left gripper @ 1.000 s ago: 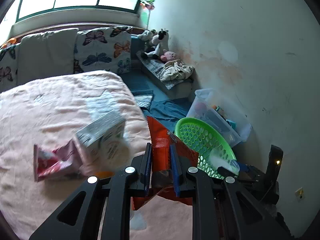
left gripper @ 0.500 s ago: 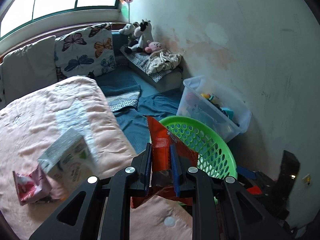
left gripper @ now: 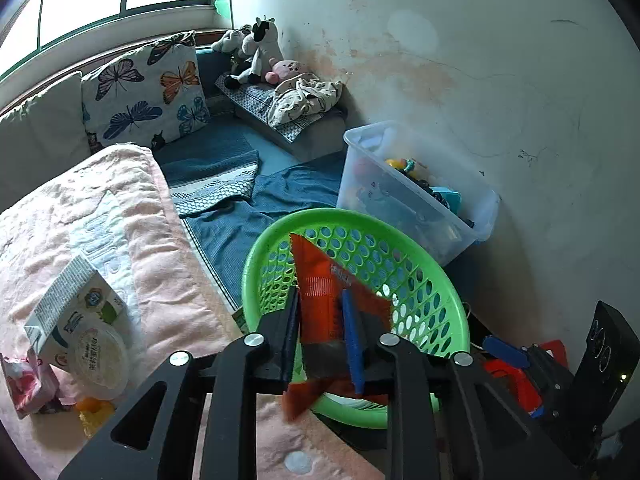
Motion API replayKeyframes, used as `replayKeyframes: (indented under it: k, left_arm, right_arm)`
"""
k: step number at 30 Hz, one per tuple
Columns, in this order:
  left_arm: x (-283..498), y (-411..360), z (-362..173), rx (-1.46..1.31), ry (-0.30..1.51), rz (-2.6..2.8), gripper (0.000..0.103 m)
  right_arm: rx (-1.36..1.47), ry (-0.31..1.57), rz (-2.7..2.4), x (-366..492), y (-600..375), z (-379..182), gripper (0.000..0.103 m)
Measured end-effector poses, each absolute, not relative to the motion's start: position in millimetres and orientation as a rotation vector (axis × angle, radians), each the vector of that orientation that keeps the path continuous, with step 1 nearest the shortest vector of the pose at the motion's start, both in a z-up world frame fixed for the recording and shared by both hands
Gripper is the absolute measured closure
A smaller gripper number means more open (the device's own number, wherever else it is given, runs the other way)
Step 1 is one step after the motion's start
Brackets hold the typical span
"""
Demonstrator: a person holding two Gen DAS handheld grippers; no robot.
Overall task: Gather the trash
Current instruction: 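Open the left tool to drop the red wrapper into the basket, then move both tools back over the bed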
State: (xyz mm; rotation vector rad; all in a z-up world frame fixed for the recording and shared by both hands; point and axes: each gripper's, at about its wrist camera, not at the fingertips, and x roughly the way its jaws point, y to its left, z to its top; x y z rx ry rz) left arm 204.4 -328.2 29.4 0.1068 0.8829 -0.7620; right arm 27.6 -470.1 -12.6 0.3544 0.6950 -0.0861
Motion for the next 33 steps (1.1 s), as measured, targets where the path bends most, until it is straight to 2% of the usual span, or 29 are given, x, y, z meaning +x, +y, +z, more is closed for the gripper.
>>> replayKeyframes:
  k: [1, 2, 3, 21, 33]
  left_arm:
    - [203.8, -329.0, 29.0, 0.104, 0.887, -0.766, 0.074]
    - [203.1, -329.0, 28.4, 0.100, 0.892, -0.764, 0.058]
    - [202.5, -328.2, 28.8, 0.093, 0.890, -0.764, 0.053]
    - [187.8, -259.7, 35.3, 0.061, 0.817, -0.661, 0.053]
    - [207.8, -155.0, 19.8, -0.049, 0.834, -0.469, 0.053]
  right_arm:
    - [0.355, 0.694, -0.085, 27.6, -470.0, -12.3, 0.010]
    - [0.355, 0.693, -0.084, 27.3, -469.0, -12.1, 0.010]
    - [0.356, 0.692, -0.083, 26.8, -468.0, -12.2, 0.010]
    - [0.300, 0.694, -0.021, 36.5, -435.2, 0.0, 0.011]
    - [0.224, 0.721, 0.093, 63.7, -379.4, 4.9, 0.011]
